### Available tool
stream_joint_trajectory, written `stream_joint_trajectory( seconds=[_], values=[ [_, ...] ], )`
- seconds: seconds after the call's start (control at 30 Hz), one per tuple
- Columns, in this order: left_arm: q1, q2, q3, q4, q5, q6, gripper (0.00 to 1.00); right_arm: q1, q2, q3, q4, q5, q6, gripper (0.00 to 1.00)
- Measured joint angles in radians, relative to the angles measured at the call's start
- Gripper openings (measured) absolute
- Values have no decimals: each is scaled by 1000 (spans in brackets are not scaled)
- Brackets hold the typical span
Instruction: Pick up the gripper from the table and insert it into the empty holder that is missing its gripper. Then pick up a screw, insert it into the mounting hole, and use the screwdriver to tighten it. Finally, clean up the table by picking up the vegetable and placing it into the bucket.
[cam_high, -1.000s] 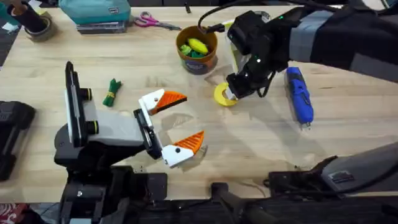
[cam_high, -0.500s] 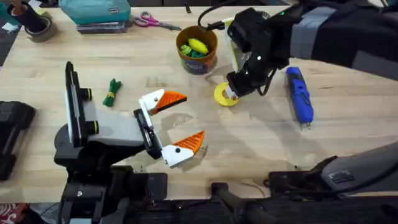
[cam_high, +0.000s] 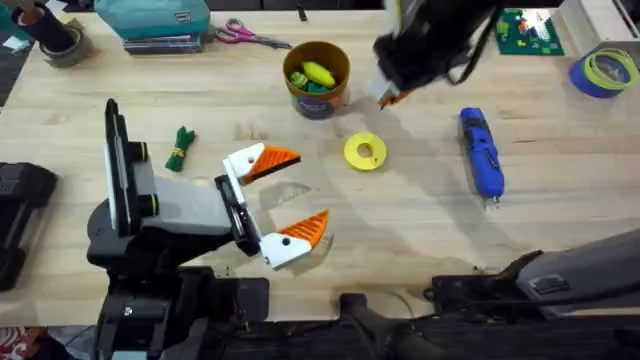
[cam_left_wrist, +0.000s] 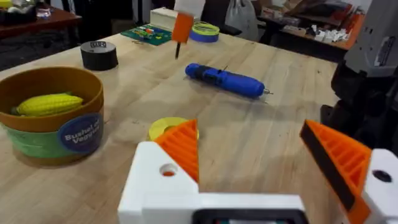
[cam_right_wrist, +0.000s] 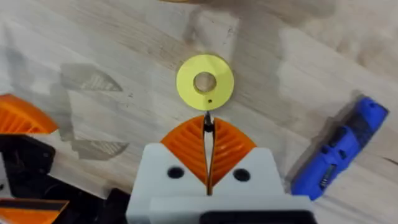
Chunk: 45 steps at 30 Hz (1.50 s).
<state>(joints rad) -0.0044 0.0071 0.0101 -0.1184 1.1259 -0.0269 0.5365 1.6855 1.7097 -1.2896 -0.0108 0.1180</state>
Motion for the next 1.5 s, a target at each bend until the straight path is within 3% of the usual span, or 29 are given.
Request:
stream_joint_trajectory(
  seconds=[0.2, 0.33, 0.73, 1.23, 1.5],
  values=[
    [0, 0, 0, 0, 0, 0, 986, 0, -12, 211, -156, 22, -52, 7],
    [0, 0, 0, 0, 0, 0, 986, 0, -26, 291, -211, 25, -84, 7],
    [0, 0, 0, 0, 0, 0, 986, 7, -26, 291, -195, 38, -145, 7],
    [0, 0, 0, 0, 0, 0, 986, 184, 22, 292, -82, 46, -316, 7],
    [0, 0, 0, 0, 0, 0, 986, 231, 27, 292, -40, -35, -416, 7]
  ],
)
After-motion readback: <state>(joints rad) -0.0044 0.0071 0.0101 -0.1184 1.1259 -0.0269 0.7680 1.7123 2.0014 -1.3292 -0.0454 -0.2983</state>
